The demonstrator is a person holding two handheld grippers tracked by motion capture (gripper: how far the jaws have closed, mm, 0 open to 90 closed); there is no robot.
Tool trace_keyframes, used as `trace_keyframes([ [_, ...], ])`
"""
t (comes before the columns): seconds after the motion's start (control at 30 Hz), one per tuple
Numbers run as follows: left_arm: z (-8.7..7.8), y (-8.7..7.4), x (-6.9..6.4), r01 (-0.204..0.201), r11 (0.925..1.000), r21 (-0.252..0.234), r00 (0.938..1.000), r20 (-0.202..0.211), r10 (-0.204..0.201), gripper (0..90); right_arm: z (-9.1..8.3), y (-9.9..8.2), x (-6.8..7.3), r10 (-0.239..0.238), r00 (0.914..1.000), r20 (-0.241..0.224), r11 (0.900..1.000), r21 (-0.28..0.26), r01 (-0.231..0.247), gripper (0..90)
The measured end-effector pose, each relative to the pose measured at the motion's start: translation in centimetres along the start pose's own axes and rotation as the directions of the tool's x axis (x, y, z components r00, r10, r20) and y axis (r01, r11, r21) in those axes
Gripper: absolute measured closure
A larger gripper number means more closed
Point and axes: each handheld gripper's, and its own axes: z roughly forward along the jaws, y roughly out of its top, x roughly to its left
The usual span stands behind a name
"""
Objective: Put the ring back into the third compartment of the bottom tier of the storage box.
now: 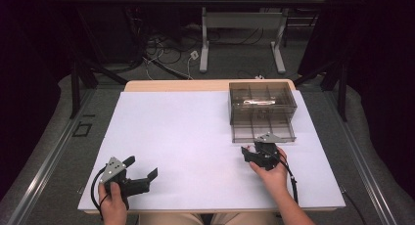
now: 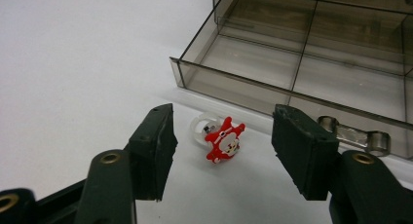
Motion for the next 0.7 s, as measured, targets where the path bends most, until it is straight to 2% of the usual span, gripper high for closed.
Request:
trace_keyframes([
  [0.7,0.1,0.0,0.0,0.001,1.0000,0.006,1.0000,0.001,-0.001,0.2,1.3,-0.4,0.4,0.006,0.9999,-0.014,0.9994,0.033,-0.006,47.8],
])
